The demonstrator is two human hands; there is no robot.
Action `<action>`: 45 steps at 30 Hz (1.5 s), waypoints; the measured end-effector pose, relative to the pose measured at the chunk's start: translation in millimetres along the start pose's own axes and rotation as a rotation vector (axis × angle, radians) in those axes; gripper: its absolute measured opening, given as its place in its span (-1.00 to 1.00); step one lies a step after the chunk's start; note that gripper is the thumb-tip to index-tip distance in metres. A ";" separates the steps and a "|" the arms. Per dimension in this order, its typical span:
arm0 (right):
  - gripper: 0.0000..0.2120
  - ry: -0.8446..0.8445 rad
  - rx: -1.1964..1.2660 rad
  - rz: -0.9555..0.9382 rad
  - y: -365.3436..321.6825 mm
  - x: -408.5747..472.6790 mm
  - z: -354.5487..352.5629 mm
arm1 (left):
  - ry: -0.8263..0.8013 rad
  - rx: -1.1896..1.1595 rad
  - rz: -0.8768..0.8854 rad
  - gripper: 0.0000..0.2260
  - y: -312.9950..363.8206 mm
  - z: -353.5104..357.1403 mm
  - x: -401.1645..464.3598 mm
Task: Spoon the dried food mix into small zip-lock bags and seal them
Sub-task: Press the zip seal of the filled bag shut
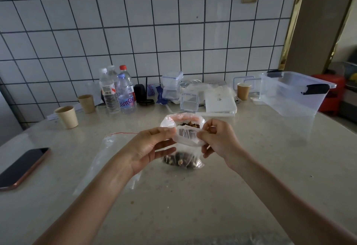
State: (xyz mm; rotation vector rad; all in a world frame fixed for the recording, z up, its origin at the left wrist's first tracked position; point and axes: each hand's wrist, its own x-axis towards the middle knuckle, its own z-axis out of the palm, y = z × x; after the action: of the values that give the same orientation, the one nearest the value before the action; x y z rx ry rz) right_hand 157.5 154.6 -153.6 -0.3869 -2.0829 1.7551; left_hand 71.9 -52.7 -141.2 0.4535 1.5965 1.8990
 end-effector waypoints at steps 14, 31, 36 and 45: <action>-0.91 0.123 -0.225 -0.144 -15.8 -3.7 6.7 | 0.530 1.062 0.638 -0.84 12.5 11.8 -8.7; -0.89 -0.247 0.189 0.083 -35.0 -7.8 -22.8 | 0.316 0.377 0.371 -0.88 34.6 3.2 -14.0; -0.89 -0.072 -0.057 -0.139 -41.3 -3.8 -14.0 | 0.347 0.460 0.446 -0.89 41.6 5.5 -14.8; -0.79 0.103 -0.571 -0.437 -41.0 1.6 -7.0 | 0.422 1.027 0.612 -0.79 49.7 3.8 -13.0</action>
State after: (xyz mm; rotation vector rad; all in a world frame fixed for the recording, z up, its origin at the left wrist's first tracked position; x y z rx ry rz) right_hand 160.9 154.2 -112.2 -0.1478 -2.3428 0.8681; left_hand 72.6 -62.5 -90.7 1.1059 2.9511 1.4374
